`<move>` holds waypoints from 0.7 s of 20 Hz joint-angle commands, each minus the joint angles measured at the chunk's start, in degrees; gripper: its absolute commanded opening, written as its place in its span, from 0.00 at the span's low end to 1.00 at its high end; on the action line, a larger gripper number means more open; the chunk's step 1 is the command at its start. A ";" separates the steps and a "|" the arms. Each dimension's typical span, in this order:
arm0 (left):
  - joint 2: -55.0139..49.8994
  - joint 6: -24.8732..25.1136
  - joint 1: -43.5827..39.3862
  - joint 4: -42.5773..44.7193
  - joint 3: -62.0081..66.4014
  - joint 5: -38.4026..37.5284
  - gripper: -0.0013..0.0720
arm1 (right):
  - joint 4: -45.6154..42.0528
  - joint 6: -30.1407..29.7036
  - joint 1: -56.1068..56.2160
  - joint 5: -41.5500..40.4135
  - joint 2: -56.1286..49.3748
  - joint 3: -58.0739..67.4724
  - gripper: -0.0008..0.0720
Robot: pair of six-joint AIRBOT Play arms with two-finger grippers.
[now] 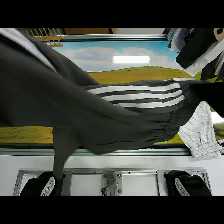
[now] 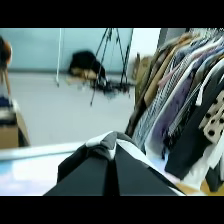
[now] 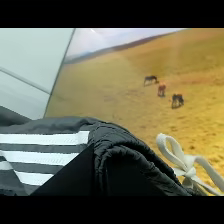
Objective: Fold the clothes and pants, and hang the long-sleeved shirts on hangers.
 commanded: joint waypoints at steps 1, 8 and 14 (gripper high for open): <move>-13.27 -0.50 -0.02 -0.33 1.38 -4.42 0.02 | -3.10 3.23 -0.02 4.63 -5.29 -4.96 0.03; -40.96 -0.04 -6.60 -0.33 1.40 -3.58 0.02 | -2.78 -5.62 0.81 -10.51 -32.41 -10.43 0.03; -46.34 -0.74 -7.41 0.11 1.40 -2.69 0.02 | -4.63 -10.78 0.63 -17.05 -41.70 -5.64 0.03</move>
